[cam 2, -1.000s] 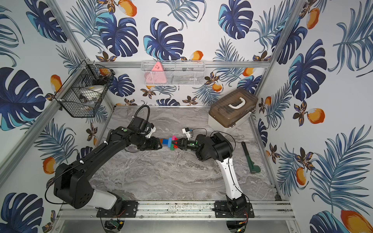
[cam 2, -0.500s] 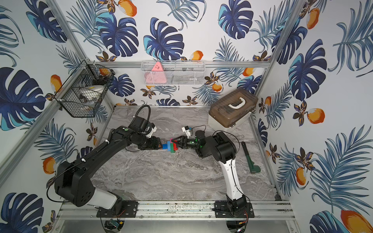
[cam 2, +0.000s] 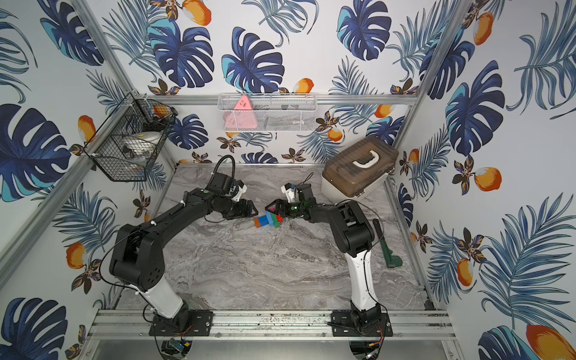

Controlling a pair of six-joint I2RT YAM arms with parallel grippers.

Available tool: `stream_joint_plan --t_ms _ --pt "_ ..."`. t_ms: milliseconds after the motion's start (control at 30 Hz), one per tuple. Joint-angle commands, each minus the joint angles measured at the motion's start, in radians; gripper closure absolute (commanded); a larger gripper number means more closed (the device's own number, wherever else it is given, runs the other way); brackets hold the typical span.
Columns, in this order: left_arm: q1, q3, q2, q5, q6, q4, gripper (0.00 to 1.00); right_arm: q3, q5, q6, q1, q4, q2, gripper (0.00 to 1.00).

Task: Assemble a spoon with lego
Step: Place the lego brick at the center of the board, then adjust the lego brick at the center of the board.

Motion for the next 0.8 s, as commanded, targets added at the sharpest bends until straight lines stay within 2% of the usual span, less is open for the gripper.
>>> stream_joint_plan --t_ms 0,100,167,300,433,600,767 --pt "0.013 0.012 0.062 0.047 0.018 0.144 0.18 0.013 0.206 -0.071 -0.018 -0.339 -0.006 0.00" --pt "0.016 0.032 0.131 0.088 0.004 0.227 0.10 0.043 0.232 -0.111 -0.029 -0.394 -0.028 0.00" --pt "0.017 0.046 0.169 0.108 -0.004 0.269 0.01 0.056 0.248 -0.130 -0.030 -0.416 -0.052 0.00" --pt "0.017 0.072 0.240 0.134 -0.026 0.332 0.01 0.070 0.277 -0.168 -0.030 -0.472 -0.130 0.00" --pt "0.002 0.029 0.277 0.169 -0.078 0.421 0.01 0.070 0.334 -0.213 -0.032 -0.549 -0.254 0.00" --pt "-0.048 -0.090 0.245 0.167 -0.136 0.528 0.01 0.068 0.425 -0.272 -0.035 -0.659 -0.392 0.00" --pt "-0.094 -0.188 0.168 0.128 -0.155 0.548 0.01 0.054 0.483 -0.319 -0.059 -0.727 -0.501 0.00"
